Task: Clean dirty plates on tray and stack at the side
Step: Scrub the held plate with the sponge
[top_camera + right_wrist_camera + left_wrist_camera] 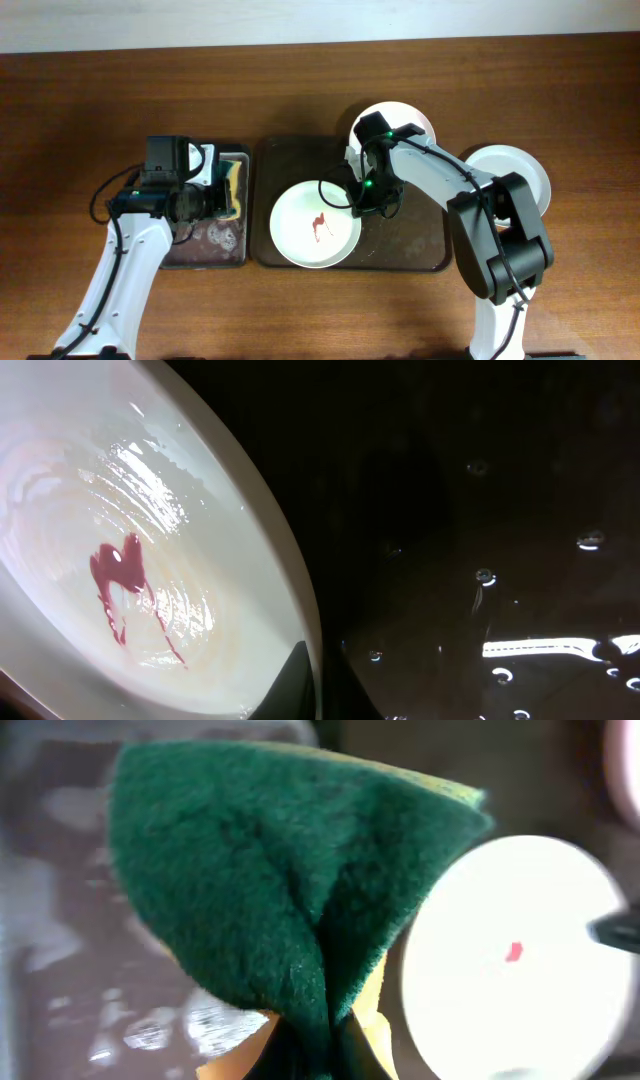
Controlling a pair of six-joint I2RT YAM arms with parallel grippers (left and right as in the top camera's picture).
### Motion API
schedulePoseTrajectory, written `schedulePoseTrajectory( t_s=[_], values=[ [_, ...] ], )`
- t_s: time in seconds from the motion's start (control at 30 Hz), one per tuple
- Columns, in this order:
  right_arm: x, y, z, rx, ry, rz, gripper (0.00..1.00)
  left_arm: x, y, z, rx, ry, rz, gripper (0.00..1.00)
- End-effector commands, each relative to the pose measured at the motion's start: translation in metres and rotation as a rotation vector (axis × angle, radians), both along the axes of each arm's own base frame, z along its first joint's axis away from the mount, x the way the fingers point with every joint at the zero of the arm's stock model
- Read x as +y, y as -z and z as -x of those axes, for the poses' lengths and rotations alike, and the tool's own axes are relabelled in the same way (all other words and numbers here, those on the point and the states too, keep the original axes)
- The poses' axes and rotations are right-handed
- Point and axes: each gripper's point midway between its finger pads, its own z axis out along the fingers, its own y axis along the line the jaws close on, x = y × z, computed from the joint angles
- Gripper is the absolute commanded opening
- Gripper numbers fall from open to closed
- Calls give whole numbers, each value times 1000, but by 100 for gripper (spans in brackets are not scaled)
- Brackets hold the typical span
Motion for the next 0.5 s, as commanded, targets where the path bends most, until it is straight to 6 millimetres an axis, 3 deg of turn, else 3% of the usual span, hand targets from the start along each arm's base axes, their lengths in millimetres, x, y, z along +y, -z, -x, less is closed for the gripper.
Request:
schedulePoseTrajectory(
  t_s=[0.0,0.1,0.13,0.3,0.47],
  values=[
    [1,6,6,11,-18,11,4,-42,-13,3,3,81,224,0],
    [1,6,6,10,-18,11,4,-74,-3,7,49,118,248,0],
    [1,6,6,10,-18,11,4,-95,7,7,74,139,259,0],
    [1,6,6,10,-18,11,4,-158,50,19,207,166,293,0],
    [1,6,6,11,-18,11,4,-189,85,38,278,250,262,0]
  ],
)
